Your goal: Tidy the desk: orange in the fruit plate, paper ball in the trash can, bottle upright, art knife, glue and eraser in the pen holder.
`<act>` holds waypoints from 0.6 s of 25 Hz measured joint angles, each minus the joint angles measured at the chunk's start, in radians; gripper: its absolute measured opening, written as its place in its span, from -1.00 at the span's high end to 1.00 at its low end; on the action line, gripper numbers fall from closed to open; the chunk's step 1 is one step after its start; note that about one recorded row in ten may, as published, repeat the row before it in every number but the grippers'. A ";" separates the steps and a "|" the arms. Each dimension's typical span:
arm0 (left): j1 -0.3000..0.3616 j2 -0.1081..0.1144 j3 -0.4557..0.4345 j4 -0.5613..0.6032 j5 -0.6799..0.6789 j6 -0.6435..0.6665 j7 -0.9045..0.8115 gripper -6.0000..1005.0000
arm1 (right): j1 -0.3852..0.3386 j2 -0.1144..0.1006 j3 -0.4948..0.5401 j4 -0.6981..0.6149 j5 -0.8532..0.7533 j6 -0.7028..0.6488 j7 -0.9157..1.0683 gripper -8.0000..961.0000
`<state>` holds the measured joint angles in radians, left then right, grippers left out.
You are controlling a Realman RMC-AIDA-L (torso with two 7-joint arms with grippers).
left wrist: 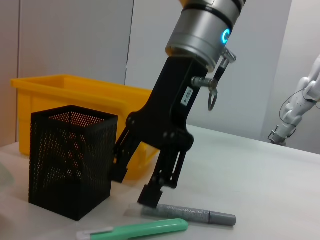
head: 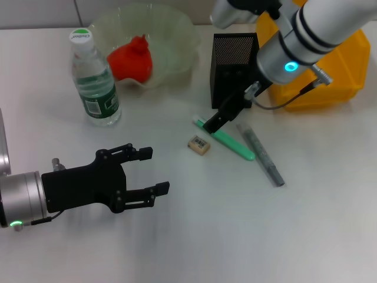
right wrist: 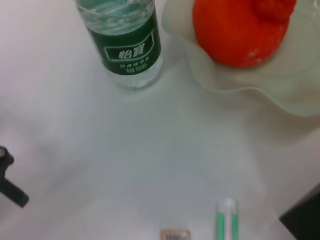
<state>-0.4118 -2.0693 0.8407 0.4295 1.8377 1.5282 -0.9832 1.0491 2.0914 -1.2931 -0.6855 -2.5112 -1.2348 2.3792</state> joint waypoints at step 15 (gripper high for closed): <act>0.000 -0.002 -0.001 0.000 -0.003 -0.001 0.000 -0.62 | -0.053 0.001 -0.219 0.038 0.169 0.194 -0.008 -0.58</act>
<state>-0.4115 -2.0709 0.8394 0.4295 1.8347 1.5274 -0.9832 0.9960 2.0925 -1.5125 -0.6473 -2.3425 -1.0412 2.3711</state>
